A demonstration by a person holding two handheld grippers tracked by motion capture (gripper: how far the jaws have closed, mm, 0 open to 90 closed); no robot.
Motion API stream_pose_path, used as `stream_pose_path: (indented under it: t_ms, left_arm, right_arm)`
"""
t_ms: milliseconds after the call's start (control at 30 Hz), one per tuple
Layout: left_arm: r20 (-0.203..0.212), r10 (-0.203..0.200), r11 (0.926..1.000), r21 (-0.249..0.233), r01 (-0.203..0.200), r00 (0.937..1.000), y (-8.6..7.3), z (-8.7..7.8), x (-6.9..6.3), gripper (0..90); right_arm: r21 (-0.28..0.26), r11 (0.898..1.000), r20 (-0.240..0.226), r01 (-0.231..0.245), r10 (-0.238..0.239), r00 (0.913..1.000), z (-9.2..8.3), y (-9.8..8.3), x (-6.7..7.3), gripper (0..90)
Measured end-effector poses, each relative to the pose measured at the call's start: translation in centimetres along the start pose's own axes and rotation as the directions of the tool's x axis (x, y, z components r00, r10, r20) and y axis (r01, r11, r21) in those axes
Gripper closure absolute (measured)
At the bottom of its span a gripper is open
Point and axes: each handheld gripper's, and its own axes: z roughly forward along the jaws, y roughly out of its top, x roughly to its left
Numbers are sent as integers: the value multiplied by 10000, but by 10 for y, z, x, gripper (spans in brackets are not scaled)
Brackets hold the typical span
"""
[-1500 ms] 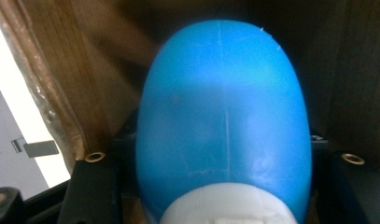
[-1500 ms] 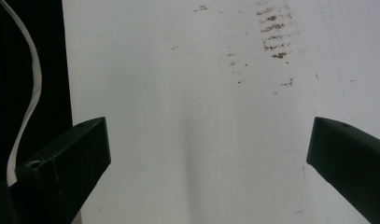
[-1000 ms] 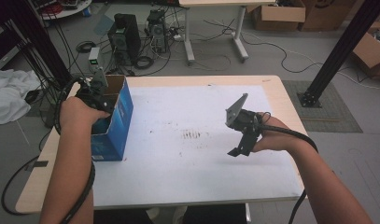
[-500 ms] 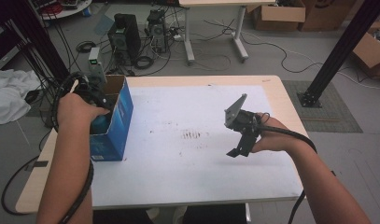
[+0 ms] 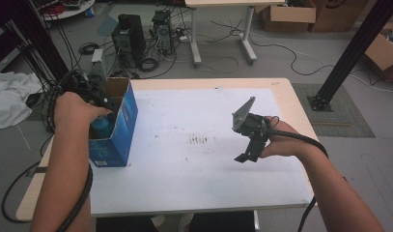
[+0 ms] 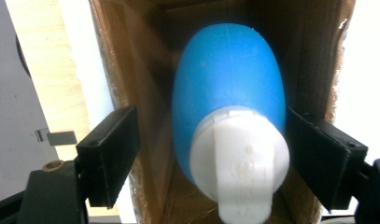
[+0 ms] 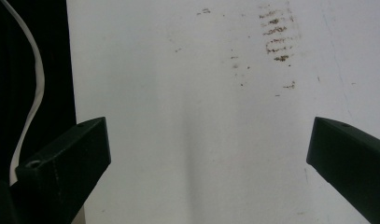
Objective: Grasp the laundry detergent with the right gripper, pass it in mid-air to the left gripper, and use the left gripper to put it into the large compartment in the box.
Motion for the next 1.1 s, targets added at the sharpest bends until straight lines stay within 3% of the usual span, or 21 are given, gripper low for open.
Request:
stream_pose_path:
  t_ms: [267,700,967,1100]
  left_arm:
    - [508,405,9990,-203,-395,9979,-2,-16,0,177]
    - [225,1309,9895,-647,-1292,9911,0,-43,-17,121]
    - [156,2365,9675,-955,-2340,9715,0,-64,-35,45]
    - [187,3007,9477,-1184,-2965,9535,0,-71,-45,45]
  right_arm:
    - [101,9999,10,6,-6,10000,-5,2,-1,0]
    - [313,9995,30,-6,5,10000,-9,8,-3,0]
    - [415,9991,-4,-29,29,10000,-10,11,-4,0]
    - [507,9987,-38,-39,41,10000,-10,12,-5,0]
